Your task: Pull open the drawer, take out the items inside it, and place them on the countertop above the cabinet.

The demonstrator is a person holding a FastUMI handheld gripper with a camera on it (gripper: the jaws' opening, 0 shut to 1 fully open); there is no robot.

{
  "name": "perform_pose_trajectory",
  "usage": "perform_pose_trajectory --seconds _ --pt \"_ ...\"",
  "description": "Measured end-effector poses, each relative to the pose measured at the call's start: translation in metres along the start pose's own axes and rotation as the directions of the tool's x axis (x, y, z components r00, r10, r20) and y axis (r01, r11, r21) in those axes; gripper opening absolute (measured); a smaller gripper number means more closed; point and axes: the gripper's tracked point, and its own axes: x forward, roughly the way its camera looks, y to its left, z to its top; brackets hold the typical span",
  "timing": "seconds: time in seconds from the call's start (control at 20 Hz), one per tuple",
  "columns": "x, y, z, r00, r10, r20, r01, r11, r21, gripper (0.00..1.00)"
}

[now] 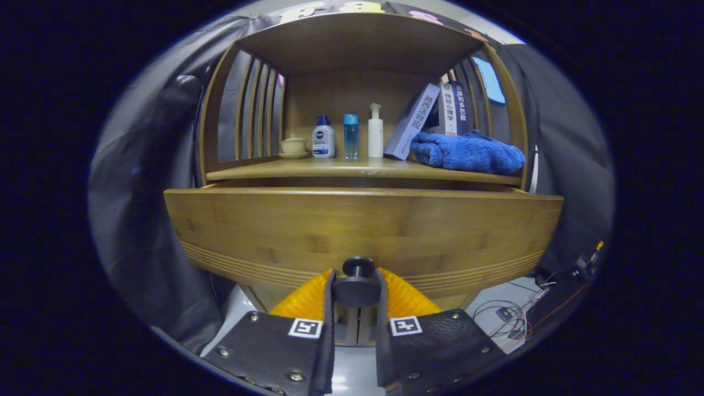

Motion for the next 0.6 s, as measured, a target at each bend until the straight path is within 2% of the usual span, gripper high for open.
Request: perform_pose_trajectory --seconds 0.4,0.6 --pt "0.0003 -0.0015 -0.0027 1.0 -0.006 0.011 0.006 1.0 -0.018 0.31" --pt "-0.0044 -0.002 -0.007 1.0 -0.004 0.023 0.004 1.0 0.017 0.3"
